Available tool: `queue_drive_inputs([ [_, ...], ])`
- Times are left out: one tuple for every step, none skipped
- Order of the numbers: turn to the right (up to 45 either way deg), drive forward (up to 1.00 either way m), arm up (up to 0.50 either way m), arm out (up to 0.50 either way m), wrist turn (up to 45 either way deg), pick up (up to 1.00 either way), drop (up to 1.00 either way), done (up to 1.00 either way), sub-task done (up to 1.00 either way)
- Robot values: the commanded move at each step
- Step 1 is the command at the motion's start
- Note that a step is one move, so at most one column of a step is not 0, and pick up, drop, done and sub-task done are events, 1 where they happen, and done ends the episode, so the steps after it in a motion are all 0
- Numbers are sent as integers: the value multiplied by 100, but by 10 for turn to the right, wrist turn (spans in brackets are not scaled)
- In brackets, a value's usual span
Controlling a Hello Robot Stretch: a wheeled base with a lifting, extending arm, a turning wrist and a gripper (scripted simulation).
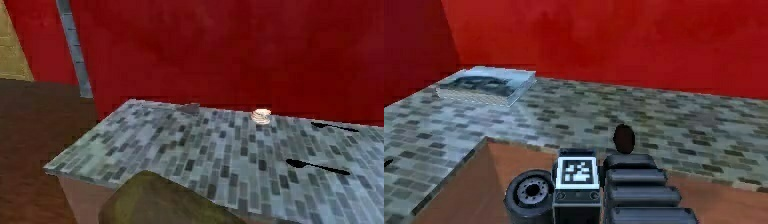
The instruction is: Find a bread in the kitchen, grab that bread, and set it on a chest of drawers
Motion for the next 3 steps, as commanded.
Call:
queue_drive_inputs([
  [-450,0,0,0,0,0,0,0,0],
  [-300,0,0,0,0,0,0,0,0],
  [0,100,0,0,0,0,0,0,0],
])
